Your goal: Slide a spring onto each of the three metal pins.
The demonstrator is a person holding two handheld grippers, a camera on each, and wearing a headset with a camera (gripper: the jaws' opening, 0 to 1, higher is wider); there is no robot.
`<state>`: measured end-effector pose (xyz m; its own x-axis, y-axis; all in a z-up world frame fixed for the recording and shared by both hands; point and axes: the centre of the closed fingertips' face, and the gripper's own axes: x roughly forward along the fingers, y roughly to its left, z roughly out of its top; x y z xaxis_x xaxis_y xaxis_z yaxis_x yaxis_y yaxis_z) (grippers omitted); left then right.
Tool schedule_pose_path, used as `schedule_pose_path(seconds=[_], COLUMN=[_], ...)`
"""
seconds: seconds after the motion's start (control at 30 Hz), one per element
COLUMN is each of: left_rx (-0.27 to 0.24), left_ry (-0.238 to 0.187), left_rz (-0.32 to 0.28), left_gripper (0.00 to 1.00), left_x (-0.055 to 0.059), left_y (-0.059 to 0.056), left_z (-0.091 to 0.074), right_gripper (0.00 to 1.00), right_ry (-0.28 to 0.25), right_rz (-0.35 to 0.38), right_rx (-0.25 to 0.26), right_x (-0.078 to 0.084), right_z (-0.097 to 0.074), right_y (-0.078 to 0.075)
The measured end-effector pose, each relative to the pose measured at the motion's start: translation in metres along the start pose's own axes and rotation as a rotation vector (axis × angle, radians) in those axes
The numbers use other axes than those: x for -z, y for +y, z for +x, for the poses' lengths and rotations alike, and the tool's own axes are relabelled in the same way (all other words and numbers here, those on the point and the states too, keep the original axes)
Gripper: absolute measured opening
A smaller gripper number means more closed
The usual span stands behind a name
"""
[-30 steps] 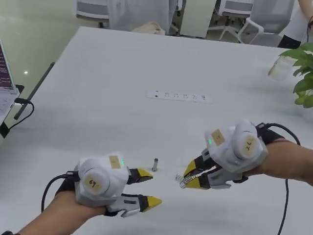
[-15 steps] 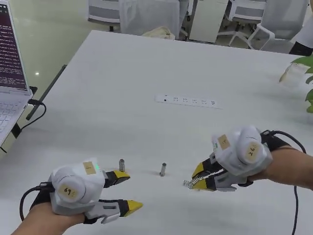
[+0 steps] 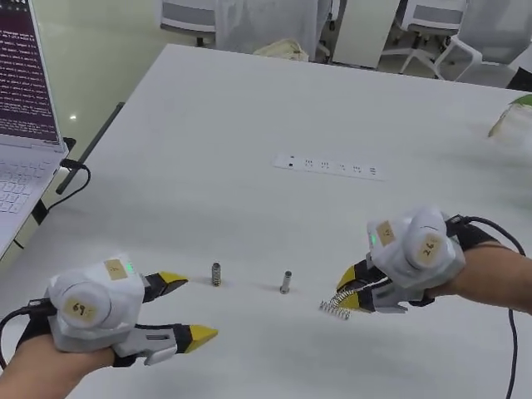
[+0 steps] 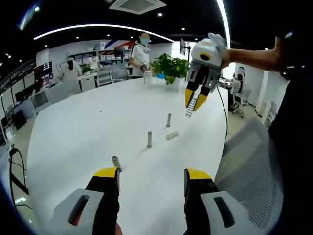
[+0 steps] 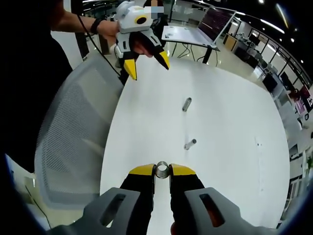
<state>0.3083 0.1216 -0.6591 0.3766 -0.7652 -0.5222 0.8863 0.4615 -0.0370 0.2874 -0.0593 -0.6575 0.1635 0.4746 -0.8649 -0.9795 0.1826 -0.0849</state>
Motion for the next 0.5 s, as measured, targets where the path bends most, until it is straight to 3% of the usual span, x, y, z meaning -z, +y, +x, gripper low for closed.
schedule_pose_path(seconds=[0.5], left_rx=[-0.053], left_ry=[0.008], left_rz=[-0.028], left_gripper=[0.53], left_x=[0.014], left_y=[0.007], left_z=[-0.019], right_gripper=[0.09], right_ry=[0.008], right_rz=[0.016], right_rx=[0.0], right_x=[0.002], right_z=[0.012], right_y=[-0.018])
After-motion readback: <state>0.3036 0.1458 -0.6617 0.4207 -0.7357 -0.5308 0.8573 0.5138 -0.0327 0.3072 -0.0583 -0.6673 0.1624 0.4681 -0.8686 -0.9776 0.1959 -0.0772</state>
